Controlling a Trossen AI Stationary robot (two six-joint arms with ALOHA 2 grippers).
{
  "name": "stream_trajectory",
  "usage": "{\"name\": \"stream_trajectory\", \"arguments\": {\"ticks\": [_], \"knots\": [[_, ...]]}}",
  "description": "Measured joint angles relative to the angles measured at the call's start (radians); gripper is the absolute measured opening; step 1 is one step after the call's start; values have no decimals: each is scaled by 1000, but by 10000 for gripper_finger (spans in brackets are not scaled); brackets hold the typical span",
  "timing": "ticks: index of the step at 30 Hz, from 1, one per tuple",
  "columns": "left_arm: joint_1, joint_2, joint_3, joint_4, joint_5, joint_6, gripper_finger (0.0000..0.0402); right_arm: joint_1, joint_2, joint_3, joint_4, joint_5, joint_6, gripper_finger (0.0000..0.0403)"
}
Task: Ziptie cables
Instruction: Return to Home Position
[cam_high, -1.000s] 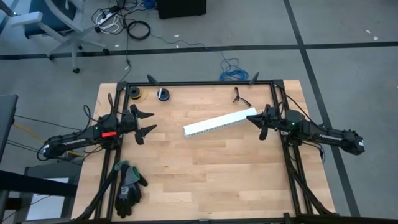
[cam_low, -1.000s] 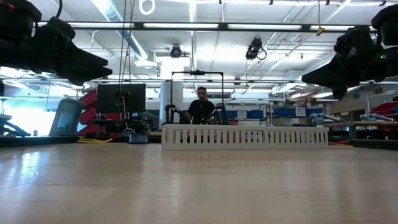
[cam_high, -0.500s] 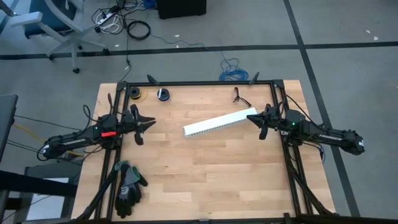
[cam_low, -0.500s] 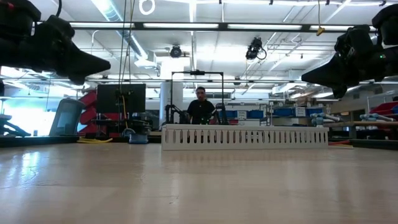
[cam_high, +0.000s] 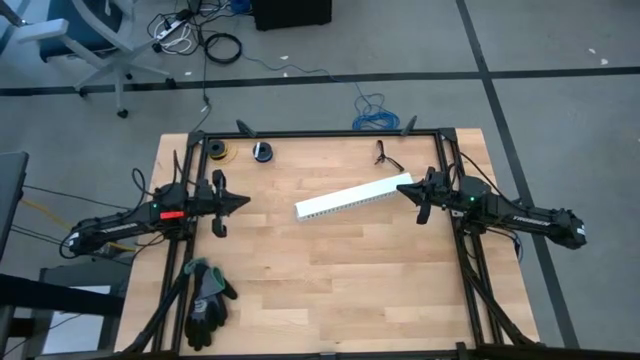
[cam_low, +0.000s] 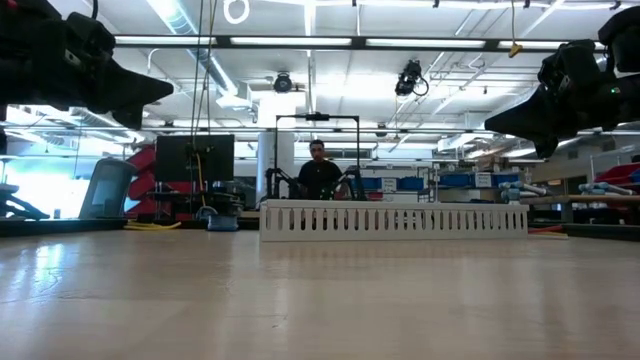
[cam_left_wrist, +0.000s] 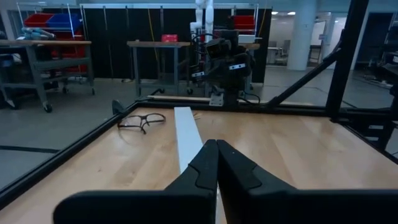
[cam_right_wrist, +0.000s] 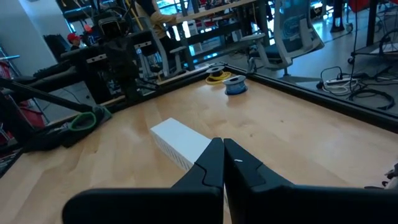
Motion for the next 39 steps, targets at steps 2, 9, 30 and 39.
{"name": "stream_trajectory", "arguments": {"ticks": [2, 9, 30, 39], "knots": [[0, 0, 0, 0, 0, 0, 17, 0, 0, 0, 0, 0, 0, 0], [0, 0, 0, -1, 0, 0, 18, 0, 0, 0, 0, 0, 0, 0], [0, 0, 0, -2, 0, 1, 19, 0, 0, 0, 0, 0, 0, 0], [0, 0, 0, -2, 0, 1, 19, 0, 0, 1, 0, 0, 0, 0]]}}
